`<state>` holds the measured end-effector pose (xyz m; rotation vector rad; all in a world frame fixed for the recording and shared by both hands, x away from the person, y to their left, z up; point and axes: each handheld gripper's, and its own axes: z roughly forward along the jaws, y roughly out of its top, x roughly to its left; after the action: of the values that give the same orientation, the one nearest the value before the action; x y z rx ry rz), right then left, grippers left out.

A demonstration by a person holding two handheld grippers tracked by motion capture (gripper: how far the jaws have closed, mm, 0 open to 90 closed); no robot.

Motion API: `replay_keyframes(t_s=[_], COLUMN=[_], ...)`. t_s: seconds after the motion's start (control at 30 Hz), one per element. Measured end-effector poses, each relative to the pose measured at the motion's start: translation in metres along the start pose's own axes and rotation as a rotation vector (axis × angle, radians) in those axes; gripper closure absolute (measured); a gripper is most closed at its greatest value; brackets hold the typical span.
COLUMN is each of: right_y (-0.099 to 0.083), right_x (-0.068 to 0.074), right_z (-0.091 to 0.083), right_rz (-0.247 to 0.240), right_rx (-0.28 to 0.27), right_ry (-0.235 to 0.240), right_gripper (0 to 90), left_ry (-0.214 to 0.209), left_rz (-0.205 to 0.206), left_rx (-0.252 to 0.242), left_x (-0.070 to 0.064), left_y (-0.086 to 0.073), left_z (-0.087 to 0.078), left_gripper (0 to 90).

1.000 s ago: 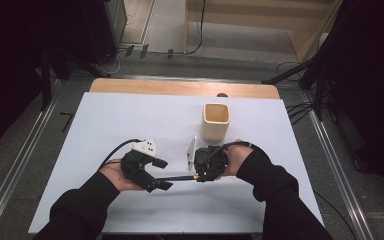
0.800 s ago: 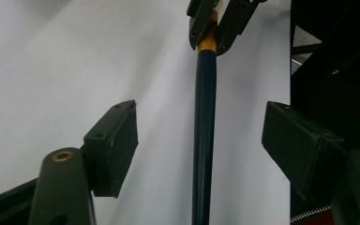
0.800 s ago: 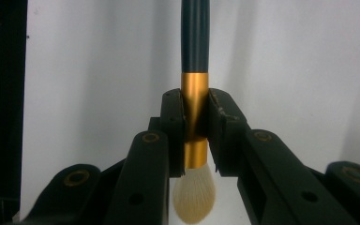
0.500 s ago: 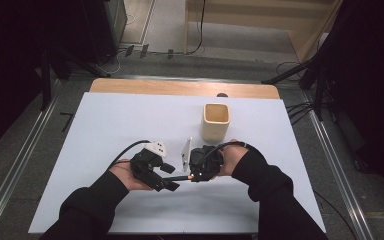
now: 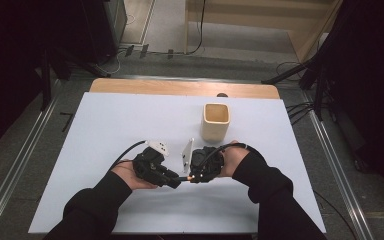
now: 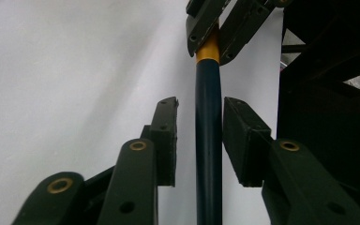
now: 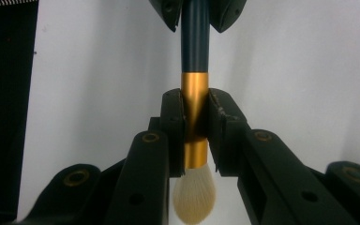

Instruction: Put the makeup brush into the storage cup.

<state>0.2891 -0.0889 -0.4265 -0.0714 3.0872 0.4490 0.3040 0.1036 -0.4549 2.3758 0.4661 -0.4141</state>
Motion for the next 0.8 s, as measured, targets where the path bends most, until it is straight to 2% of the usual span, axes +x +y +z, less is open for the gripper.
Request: replay_keyframes(t_s=[0.2, 0.23, 0.27, 0.37, 0.57, 0.7, 0.8], right_y=[0.0007, 0.0012, 0.0014, 0.0023, 0.0026, 0.0028, 0.0018], right_x=[0.0006, -0.0006, 0.0006, 0.0000, 0.0000, 0.0007, 0.0014], right_z=[-0.0006, 0.0001, 0.0006, 0.0024, 0.0035, 0.0037, 0.0035], right_rz=[0.006, -0.010, 0.000, -0.002, 0.003, -0.026, -0.019], right_rx=[-0.003, -0.011, -0.006, -0.002, 0.003, -0.012, -0.022], right_ry=[0.001, -0.014, 0.001, 0.000, -0.002, -0.004, -0.002], right_gripper=[78.4, 78.4, 78.4, 78.4, 78.3, 78.0, 77.7], left_ry=[-0.007, -0.008, -0.008, -0.005, 0.003, -0.026, -0.030], left_rz=[0.002, 0.003, 0.005, 0.012, 0.018, 0.002, -0.007], left_rx=[0.007, 0.008, 0.013, 0.017, 0.019, 0.036, 0.031], left_x=[-0.0001, 0.0000, 0.0000, -0.0004, -0.0012, 0.0001, -0.0007], left_y=[-0.0001, 0.0000, 0.0002, 0.0002, -0.0002, -0.0007, -0.0009], left_z=[0.0009, 0.0012, 0.0014, 0.0022, 0.0026, 0.0018, 0.0012], left_gripper=[71.8, 72.2, 72.8, 77.0, 78.8, 79.5, 79.6])
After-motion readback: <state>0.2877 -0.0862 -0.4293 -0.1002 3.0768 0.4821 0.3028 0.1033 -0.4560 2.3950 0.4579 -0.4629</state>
